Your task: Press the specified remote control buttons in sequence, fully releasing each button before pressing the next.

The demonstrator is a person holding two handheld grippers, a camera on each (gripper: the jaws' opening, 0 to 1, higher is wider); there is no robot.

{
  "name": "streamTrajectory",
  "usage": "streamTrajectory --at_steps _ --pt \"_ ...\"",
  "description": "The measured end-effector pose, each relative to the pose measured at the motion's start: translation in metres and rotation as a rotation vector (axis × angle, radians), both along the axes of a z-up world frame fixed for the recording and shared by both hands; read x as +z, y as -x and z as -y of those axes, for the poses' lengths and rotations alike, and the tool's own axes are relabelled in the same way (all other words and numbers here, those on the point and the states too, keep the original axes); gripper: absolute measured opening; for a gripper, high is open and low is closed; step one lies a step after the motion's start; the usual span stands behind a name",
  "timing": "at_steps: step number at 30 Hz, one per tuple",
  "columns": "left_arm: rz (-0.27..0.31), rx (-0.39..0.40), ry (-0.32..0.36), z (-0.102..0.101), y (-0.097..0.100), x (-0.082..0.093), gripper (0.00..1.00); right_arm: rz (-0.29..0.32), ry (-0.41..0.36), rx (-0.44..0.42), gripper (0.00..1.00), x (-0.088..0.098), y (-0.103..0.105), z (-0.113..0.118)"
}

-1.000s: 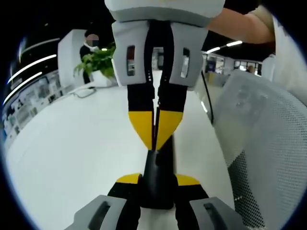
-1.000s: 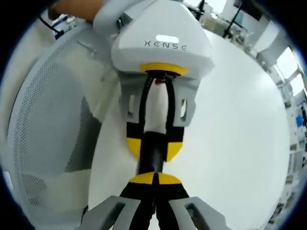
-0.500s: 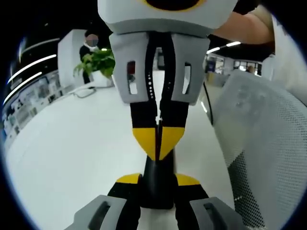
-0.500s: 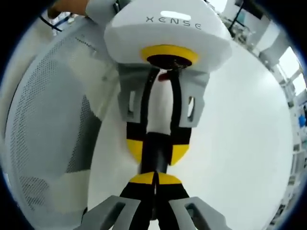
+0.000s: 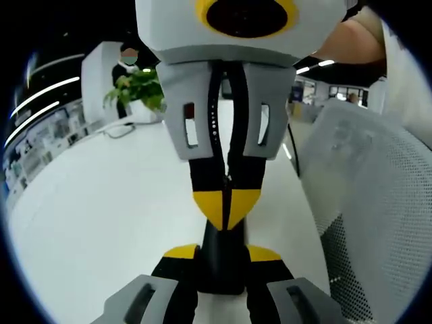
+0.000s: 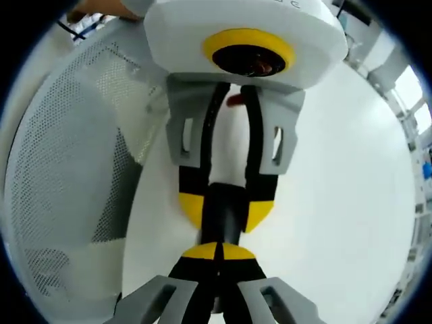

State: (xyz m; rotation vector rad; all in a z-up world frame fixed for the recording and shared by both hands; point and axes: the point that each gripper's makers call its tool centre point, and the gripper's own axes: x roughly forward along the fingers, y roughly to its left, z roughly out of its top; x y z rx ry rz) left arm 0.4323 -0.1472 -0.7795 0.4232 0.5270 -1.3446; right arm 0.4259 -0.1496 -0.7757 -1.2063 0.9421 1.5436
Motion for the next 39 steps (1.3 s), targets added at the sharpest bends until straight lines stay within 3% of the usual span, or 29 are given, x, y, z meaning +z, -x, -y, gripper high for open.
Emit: streamTrajectory --at_steps 31,39 --pt "0.005 -0.003 -0.015 0.001 0.001 0.0 0.25 -0.001 -0.015 -0.033 0.0 0.0 0.001 0.003" --pt "0.005 -0.003 -0.021 0.001 0.002 0.0 0.25 0.012 -0.049 -0.055 0.07 0.012 -0.001 0.003"
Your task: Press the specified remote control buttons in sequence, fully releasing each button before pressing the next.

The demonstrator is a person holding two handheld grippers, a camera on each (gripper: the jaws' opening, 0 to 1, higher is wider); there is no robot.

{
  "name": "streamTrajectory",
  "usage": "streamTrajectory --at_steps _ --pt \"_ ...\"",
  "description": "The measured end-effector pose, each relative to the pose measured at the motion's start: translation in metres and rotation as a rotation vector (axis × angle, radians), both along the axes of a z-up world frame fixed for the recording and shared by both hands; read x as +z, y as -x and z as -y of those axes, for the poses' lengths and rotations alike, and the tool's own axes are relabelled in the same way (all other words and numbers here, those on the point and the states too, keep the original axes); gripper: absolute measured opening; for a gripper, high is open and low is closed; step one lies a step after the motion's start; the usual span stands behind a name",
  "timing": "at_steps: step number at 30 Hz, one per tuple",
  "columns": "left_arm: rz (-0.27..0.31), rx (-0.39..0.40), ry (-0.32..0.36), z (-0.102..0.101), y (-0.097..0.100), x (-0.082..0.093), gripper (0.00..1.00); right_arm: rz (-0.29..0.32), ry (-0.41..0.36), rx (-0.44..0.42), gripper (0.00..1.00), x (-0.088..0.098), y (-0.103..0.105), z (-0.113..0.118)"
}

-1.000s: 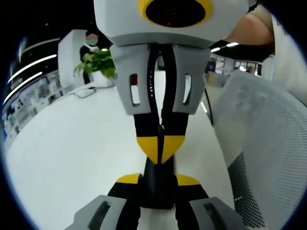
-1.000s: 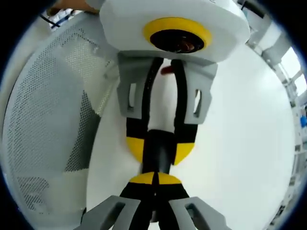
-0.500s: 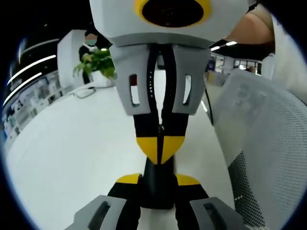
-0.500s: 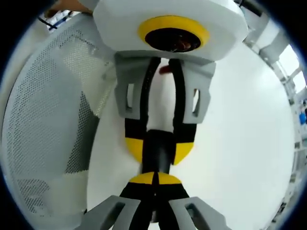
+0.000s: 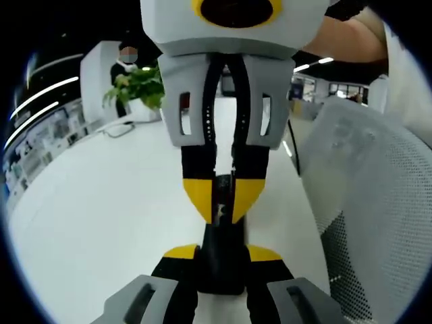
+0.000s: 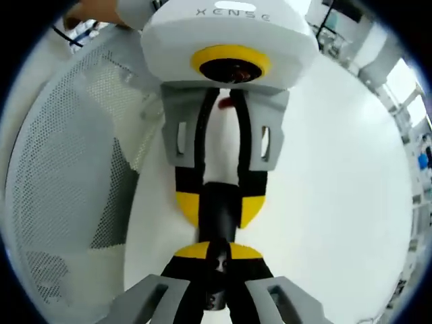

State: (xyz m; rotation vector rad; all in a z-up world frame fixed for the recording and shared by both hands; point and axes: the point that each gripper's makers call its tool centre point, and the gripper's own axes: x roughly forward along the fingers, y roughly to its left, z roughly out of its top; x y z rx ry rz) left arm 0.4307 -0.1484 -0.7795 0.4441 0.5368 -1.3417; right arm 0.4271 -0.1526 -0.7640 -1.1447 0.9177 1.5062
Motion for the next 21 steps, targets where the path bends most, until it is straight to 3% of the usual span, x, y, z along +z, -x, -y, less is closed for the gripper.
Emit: streamTrajectory --at_steps 13,21 --pt "-0.002 0.0 -0.008 0.0 0.001 0.0 0.25 0.0 -0.022 0.009 0.24 0.015 0.004 -0.003" --pt "-0.003 0.001 -0.008 0.0 0.001 0.0 0.25 -0.005 -0.036 0.004 0.26 0.02 0.003 -0.003"
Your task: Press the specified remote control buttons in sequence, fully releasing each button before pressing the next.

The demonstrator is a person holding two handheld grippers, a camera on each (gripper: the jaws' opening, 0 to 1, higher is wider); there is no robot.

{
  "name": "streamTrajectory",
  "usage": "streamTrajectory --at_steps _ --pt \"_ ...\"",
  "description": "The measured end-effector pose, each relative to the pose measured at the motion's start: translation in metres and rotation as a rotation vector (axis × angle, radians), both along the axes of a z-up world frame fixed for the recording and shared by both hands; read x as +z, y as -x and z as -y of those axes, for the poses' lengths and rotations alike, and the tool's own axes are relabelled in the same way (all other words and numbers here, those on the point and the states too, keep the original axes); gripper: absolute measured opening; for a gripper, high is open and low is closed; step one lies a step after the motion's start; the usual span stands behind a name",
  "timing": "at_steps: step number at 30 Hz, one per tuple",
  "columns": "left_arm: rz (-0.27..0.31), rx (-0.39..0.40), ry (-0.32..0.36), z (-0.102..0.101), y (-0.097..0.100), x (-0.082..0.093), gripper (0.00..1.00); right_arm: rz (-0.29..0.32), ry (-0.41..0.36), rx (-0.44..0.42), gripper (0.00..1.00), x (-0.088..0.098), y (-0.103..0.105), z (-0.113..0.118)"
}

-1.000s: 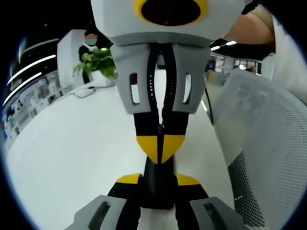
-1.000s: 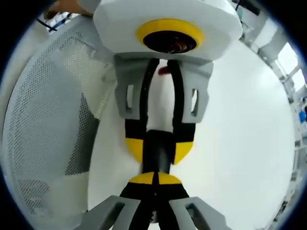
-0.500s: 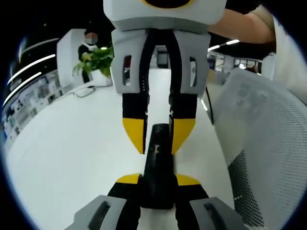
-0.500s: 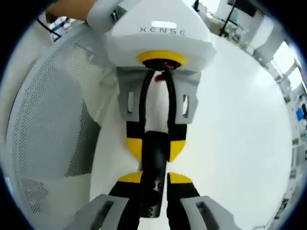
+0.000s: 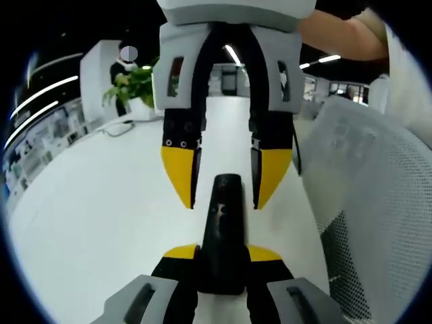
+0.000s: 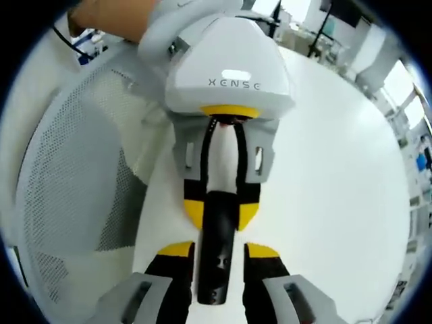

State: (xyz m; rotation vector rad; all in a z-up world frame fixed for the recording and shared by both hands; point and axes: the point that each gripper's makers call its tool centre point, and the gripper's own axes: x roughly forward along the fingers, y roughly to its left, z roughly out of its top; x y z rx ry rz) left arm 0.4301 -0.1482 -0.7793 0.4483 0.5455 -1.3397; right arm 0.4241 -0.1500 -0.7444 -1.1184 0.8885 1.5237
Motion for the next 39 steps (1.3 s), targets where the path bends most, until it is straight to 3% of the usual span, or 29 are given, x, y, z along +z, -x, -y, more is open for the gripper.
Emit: streamTrajectory --at_steps 39 --pt "-0.002 0.007 -0.011 0.0 0.0 -0.002 0.25 -0.013 0.031 -0.071 0.29 -0.008 -0.001 0.045"
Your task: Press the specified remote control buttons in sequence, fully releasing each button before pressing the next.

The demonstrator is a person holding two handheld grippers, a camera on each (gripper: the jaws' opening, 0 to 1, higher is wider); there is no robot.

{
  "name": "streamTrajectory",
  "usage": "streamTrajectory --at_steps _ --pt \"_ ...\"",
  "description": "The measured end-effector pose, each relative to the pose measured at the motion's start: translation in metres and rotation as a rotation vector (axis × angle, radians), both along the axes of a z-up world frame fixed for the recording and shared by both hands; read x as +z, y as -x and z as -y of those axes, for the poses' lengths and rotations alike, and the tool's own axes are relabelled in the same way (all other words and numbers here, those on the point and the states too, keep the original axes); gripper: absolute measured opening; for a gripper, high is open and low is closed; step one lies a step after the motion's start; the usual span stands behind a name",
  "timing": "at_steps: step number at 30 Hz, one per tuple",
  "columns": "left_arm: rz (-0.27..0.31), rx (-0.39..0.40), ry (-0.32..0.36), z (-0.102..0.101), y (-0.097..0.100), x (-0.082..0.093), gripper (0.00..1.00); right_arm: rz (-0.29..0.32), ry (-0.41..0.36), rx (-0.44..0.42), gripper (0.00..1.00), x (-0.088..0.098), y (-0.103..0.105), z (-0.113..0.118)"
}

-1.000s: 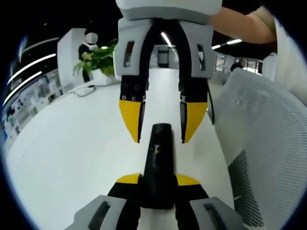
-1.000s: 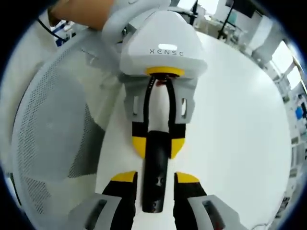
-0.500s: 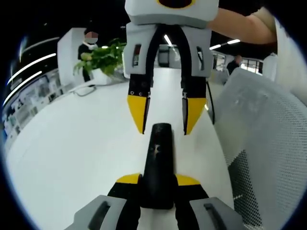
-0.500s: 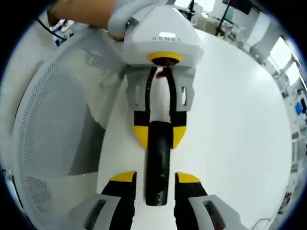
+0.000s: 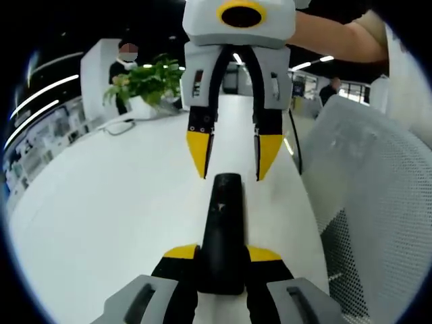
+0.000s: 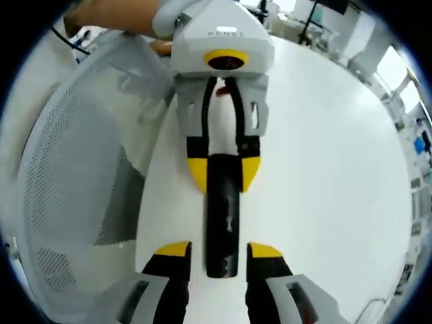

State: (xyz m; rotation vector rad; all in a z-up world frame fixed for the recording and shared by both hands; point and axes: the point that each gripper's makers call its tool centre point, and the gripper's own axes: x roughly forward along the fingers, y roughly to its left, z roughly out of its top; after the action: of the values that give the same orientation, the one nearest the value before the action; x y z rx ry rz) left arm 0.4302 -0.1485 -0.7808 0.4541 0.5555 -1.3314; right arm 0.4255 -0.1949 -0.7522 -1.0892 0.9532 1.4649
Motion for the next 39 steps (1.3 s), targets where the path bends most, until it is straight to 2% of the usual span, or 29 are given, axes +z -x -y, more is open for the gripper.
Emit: streamTrajectory --at_steps 25,39 --pt "-0.002 0.006 -0.019 0.002 0.001 0.002 0.25 -0.013 0.016 -0.032 0.3 -0.009 -0.003 0.025" --pt "-0.004 0.011 -0.019 0.002 0.001 0.003 0.25 -0.027 0.017 -0.044 0.31 -0.022 -0.006 0.027"
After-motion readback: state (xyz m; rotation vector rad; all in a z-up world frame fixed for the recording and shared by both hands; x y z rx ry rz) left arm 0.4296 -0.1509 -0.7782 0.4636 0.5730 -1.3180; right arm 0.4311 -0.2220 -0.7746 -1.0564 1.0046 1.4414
